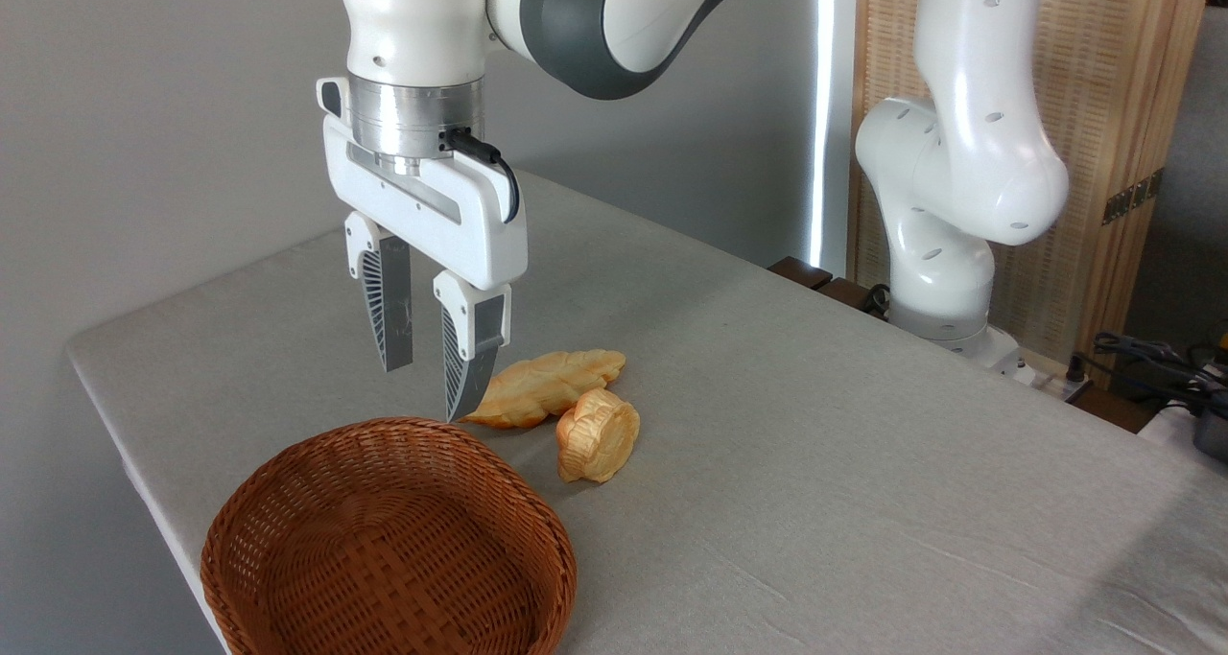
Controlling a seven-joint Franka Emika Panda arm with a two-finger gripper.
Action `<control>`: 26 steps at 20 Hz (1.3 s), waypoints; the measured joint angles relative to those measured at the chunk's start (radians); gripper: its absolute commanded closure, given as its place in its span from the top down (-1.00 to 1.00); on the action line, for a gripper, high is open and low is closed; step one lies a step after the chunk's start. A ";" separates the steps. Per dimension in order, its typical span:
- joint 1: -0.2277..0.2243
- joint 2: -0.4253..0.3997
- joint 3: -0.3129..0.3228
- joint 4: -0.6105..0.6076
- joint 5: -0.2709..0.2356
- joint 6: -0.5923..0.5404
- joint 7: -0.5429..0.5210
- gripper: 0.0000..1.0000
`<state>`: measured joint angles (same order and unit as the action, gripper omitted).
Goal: Put bread into the basket
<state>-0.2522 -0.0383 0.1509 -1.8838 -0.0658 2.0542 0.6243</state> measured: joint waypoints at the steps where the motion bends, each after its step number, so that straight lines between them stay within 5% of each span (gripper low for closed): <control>1: 0.000 0.000 0.000 0.000 0.000 0.000 0.000 1.00; 15: 0.001 -0.035 0.038 -0.008 0.000 -0.183 0.000 1.00; 26: 0.002 -0.118 0.088 -0.225 0.000 -0.190 0.065 1.00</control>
<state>-0.2506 -0.1564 0.2387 -2.1089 -0.0658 1.8640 0.6894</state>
